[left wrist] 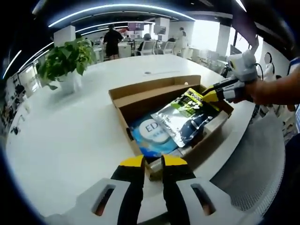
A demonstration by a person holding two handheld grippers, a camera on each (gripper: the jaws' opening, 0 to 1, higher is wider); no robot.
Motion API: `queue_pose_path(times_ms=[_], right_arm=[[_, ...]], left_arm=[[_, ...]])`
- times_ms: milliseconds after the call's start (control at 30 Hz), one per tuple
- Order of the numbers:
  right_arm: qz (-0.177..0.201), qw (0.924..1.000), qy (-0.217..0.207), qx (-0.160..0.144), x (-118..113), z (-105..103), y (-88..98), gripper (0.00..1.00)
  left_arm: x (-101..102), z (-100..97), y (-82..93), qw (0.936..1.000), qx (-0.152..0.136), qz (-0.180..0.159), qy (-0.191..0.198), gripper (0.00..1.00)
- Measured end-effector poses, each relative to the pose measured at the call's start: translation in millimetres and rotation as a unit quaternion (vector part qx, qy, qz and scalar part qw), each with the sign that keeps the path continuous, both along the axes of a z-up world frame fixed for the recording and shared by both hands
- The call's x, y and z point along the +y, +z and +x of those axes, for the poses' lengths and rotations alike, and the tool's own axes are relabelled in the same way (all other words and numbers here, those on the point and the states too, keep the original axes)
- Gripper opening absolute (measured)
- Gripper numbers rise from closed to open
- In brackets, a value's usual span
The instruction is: Operate the shoe box by opening the lid, removing the specified soft item, and placing it in the target area until the item is outside and the box remains undamaged.
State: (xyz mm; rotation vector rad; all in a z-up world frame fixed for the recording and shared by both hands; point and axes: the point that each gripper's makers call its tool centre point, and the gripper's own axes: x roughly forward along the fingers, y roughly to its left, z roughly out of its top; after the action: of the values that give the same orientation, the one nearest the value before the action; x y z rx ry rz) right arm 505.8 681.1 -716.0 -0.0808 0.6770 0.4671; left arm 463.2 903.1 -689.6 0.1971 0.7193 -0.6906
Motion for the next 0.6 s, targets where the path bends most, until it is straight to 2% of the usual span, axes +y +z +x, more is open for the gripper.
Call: queue_pose_path(times_ms=[100, 367, 600], right_arm=[[0.001, 1.0, 0.0, 0.007, 1.4, -3.8, -3.0, 0.12], [0.001, 0.9999, 0.002, 0.012, 2.4, -4.8, -4.7, 0.09], [-0.007, 0.9996, 0.013, 0.023, 5.0, -4.8, -9.4, 0.07]], left_arm=[[-4.2, 3.8, 4.0, 1.0, -0.005, -0.002, -0.002, 0.11], [-17.7, 6.9, -0.7, 0.9999, 0.0, 0.003, -0.014, 0.12], [-32.3, 12.0, -7.6, 0.9995, 0.019, 0.01, -0.022, 0.13]])
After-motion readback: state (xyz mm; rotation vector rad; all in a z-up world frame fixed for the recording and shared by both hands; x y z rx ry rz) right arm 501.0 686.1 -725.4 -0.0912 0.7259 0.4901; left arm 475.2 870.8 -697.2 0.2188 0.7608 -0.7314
